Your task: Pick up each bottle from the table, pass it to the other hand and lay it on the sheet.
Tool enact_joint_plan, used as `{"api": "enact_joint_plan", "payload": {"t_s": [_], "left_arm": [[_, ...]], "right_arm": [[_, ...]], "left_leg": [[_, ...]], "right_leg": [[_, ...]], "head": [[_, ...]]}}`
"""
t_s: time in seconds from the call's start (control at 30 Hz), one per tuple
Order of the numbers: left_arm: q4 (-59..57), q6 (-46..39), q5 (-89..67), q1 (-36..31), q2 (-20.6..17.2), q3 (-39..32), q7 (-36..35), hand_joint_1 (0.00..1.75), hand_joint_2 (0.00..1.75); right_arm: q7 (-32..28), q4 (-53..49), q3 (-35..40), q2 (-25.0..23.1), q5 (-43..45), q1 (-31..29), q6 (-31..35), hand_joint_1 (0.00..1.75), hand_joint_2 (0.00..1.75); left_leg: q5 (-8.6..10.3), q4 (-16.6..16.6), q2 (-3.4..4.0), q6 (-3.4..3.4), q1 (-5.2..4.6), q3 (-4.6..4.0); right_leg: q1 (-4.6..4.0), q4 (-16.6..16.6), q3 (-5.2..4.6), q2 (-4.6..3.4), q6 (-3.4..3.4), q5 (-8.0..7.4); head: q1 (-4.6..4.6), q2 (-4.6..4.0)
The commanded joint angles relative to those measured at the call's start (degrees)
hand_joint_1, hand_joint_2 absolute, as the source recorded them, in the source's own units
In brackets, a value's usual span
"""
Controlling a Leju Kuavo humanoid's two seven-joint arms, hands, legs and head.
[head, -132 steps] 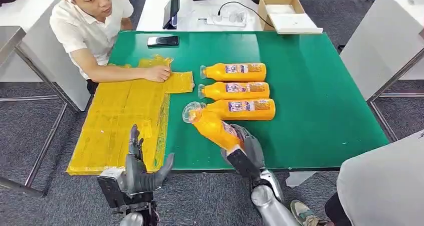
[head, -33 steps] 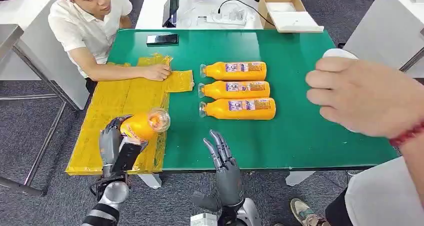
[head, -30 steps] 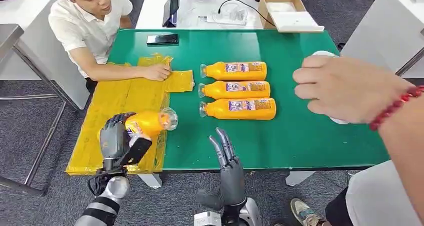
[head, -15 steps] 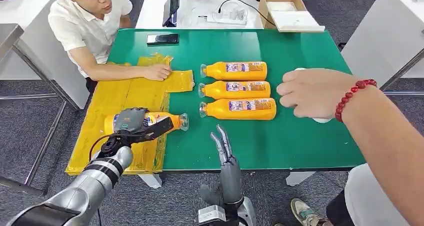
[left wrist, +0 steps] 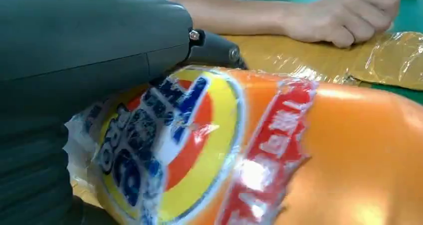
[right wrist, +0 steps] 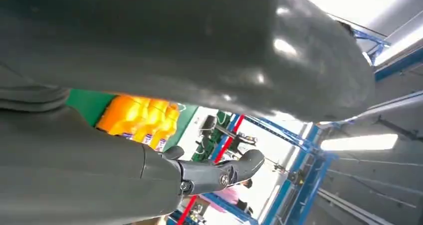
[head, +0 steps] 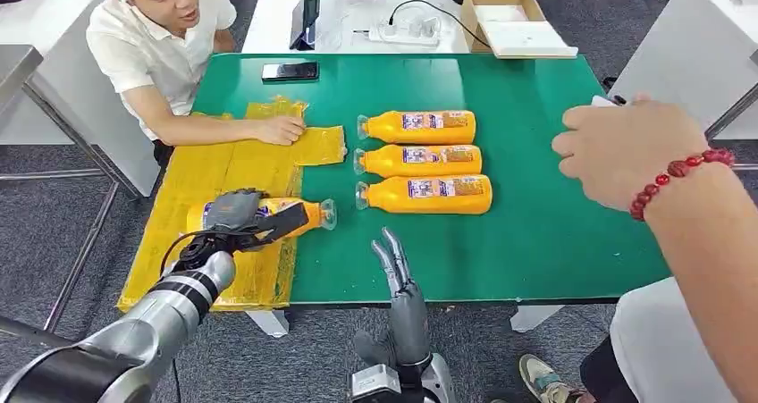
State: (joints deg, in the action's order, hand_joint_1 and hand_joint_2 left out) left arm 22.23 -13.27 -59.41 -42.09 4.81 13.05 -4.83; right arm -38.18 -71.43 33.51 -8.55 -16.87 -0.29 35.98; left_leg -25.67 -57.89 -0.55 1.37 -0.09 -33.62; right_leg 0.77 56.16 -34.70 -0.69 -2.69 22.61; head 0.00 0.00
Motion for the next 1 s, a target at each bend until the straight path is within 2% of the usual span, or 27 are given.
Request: {"api": "enact_joint_plan", "payload": {"t_s": [0.03, 0.2, 0.27, 0.37, 0.47, 0.53, 0.73, 0.8, 1.0], "left_arm": [[-0.42, 9.85, 11.25, 4.41, 0.89, -6.42, 11.86, 0.00, 1.75], [5.75, 14.93, 21.02, 7.86, 0.63, -8.07, 19.67, 0.00, 1.75], [9.88, 13.56, 24.36, 10.18, 0.58, -8.34, 22.68, 0.00, 1.75], [11.02, 13.45, 25.86, 10.88, 0.77, -8.99, 22.70, 0.00, 1.75], [19.85, 12.62, 36.75, 15.44, 1.44, -10.73, 24.10, 0.00, 1.75], [20.79, 12.52, 37.93, 15.89, 1.46, -10.83, 24.11, 0.00, 1.75], [44.48, 7.14, 59.79, 26.43, 3.21, -12.43, 28.93, 0.00, 1.75], [50.78, 4.95, 65.68, 28.85, 3.57, -11.44, 29.99, 0.00, 1.75], [59.75, 1.98, 72.51, 32.35, 5.21, -11.21, 33.30, 0.00, 1.75]], "right_arm": [[-1.82, 4.98, 2.56, 1.46, 1.07, -1.42, 2.08, 0.00, 0.00], [-1.82, 5.31, 3.97, 2.39, 1.63, -1.55, 2.55, 0.00, 0.00], [-1.82, 5.35, 4.23, 2.68, 1.84, -1.45, 3.18, 0.00, 0.00], [-1.82, 5.27, 4.15, 2.78, 1.83, -1.27, 3.39, 0.00, 0.00], [-1.82, 5.43, 3.95, 2.89, 1.85, -0.75, 3.95, 0.00, 0.00], [-1.82, 5.47, 3.85, 2.86, 1.83, -0.67, 4.02, 0.00, 0.00], [-1.82, 4.93, 2.27, 2.57, 0.29, 1.11, 4.02, 0.00, 0.00], [-1.82, 4.70, 2.00, 2.42, -0.11, 1.36, 4.02, 0.00, 0.00], [-1.82, 4.75, 1.79, 2.15, -0.57, 1.27, 4.02, 0.00, 0.00]], "left_leg": [[-0.05, 0.18, 0.19, -0.07, 0.02, 0.35], [-0.02, 0.12, -0.12, -0.02, -0.05, 0.37], [-0.02, 0.18, -0.11, -0.05, -0.02, 0.49], [-0.02, 0.13, -0.13, -0.06, -0.02, 0.47], [-0.03, 0.12, -0.17, -0.04, -0.04, 0.46], [-0.05, 0.08, -0.17, -0.04, -0.03, 0.42], [-0.13, 0.04, -0.01, -0.05, 0.03, 0.38], [-0.05, 0.01, 0.03, -0.03, 0.03, 0.06], [-0.09, 0.01, -0.03, -0.04, 0.03, -0.10]], "right_leg": [[-0.04, -0.18, 0.31, -0.09, 0.09, 0.02], [0.05, -0.10, 0.43, 0.00, 0.03, 0.06], [0.01, -0.19, 0.57, -0.02, 0.06, 0.04], [0.01, -0.17, 0.56, -0.01, 0.07, 0.04], [0.01, -0.14, 0.53, 0.01, 0.06, 0.05], [0.00, -0.11, 0.50, 0.03, 0.05, 0.07], [-0.05, -0.07, 0.39, -0.05, 0.08, 0.12], [-0.04, -0.05, 0.06, 0.02, 0.04, 0.06], [-0.04, -0.05, -0.06, 0.07, 0.06, 0.11]], "head": [[0.00, 0.00], [0.00, 0.00], [0.00, 0.00], [0.02, 0.00], [0.00, 0.00], [0.00, -0.02], [0.00, 0.00], [0.00, -0.02], [0.02, 0.00]]}}
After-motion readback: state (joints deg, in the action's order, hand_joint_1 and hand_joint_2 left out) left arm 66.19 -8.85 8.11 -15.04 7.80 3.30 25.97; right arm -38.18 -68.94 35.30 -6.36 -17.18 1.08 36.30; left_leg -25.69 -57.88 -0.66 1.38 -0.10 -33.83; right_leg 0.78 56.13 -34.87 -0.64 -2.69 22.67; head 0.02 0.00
